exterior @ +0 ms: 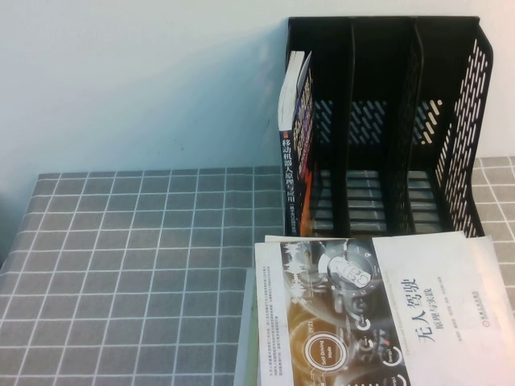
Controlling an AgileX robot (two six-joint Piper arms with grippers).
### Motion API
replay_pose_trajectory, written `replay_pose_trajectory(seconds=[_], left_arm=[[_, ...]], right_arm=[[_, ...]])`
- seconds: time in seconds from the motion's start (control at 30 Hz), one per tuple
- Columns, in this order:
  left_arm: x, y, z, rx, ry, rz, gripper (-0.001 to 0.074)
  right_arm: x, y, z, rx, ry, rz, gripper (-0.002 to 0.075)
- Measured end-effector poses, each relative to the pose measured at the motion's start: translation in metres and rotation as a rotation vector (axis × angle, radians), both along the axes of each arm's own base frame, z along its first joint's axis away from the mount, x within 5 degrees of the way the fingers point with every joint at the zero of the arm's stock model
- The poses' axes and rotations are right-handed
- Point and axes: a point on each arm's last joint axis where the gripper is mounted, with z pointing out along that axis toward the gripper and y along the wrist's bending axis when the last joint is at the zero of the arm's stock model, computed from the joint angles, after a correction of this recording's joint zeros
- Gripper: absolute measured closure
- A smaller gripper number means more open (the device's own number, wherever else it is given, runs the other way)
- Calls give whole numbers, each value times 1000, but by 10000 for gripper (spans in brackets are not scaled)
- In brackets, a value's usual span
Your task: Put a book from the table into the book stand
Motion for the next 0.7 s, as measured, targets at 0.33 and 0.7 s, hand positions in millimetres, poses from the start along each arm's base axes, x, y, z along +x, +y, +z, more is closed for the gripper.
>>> replay_pose_trajectory(seconds=[0.33,0.7], left_arm=[[0,0,0,0,1,0,738],[0,0,0,0,1,0,738]], right_arm=[[8,-3,-35,-19,-7,-27,729],[8,-1,-36,-100,12,37,729]])
